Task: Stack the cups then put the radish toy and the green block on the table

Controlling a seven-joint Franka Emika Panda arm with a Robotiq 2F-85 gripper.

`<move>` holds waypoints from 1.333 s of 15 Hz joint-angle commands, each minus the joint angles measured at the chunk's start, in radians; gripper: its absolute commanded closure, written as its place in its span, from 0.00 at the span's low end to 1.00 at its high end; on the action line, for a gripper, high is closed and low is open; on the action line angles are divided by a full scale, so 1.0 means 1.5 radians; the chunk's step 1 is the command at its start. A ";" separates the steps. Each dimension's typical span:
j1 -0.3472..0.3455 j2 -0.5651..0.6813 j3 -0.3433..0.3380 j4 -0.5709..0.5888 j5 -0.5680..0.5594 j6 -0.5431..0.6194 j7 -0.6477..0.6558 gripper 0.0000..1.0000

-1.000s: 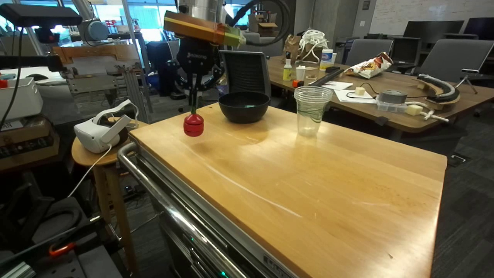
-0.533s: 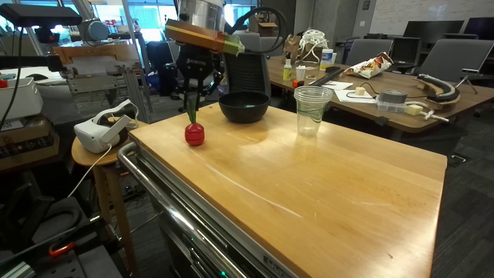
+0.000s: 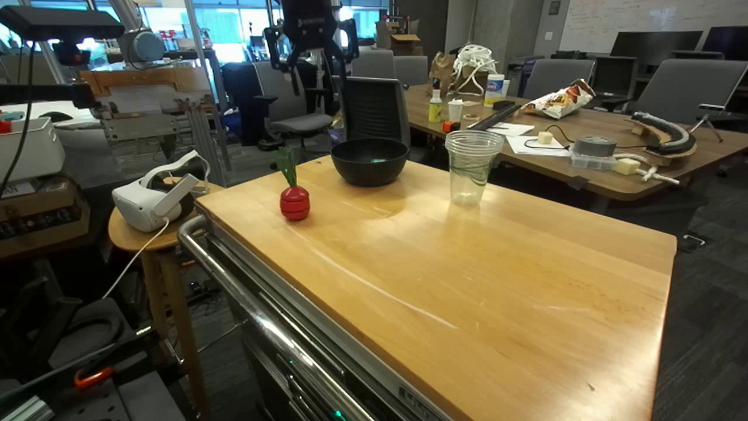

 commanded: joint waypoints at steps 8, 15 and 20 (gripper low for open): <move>0.013 0.247 0.010 0.260 -0.144 0.013 0.166 0.00; 0.012 0.299 0.002 0.268 -0.156 0.018 0.186 0.00; 0.004 0.340 -0.002 0.272 -0.150 0.034 0.199 0.00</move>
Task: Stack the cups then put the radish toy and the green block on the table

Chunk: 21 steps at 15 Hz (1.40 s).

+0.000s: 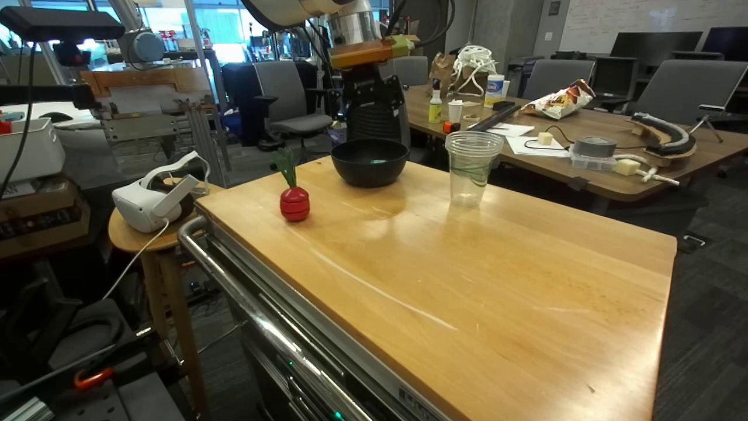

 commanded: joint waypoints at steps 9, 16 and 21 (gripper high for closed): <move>-0.018 0.074 0.000 0.039 0.020 0.008 0.069 0.00; 0.002 0.123 -0.005 0.098 0.010 -0.003 0.109 0.00; 0.000 0.150 -0.005 0.133 0.015 -0.011 0.113 0.26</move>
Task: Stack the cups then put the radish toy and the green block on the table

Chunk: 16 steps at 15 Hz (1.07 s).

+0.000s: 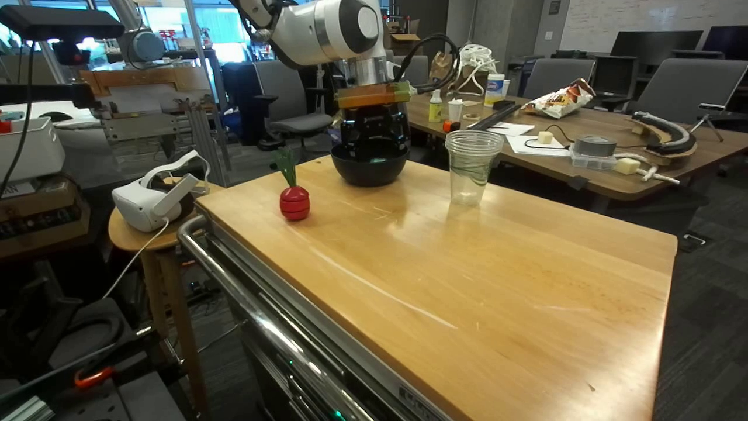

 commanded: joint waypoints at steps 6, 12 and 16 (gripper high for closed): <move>-0.014 0.014 0.003 0.035 0.021 -0.022 -0.010 0.73; -0.023 -0.143 0.025 -0.100 0.011 0.004 -0.089 0.83; -0.018 -0.276 0.043 -0.221 0.013 -0.004 -0.176 0.83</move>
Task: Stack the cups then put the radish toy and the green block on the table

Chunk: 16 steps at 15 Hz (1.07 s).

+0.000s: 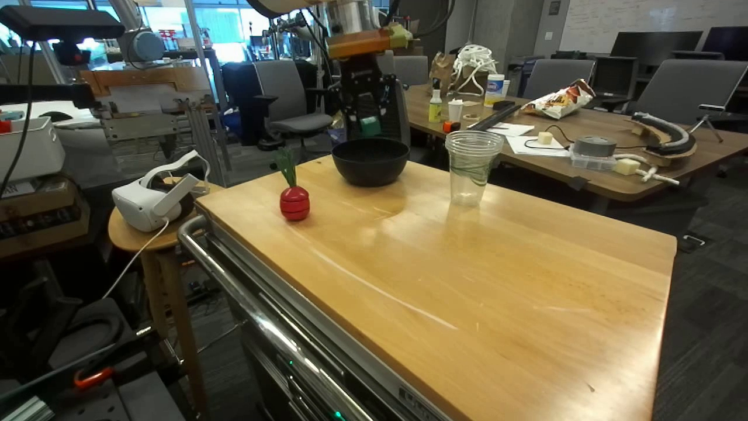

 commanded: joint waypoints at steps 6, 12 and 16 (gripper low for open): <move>0.012 -0.259 0.048 -0.336 0.107 0.037 -0.209 0.83; 0.041 -0.266 0.044 -0.486 0.107 0.239 -0.136 0.83; 0.049 -0.231 0.044 -0.536 0.049 0.338 -0.065 0.83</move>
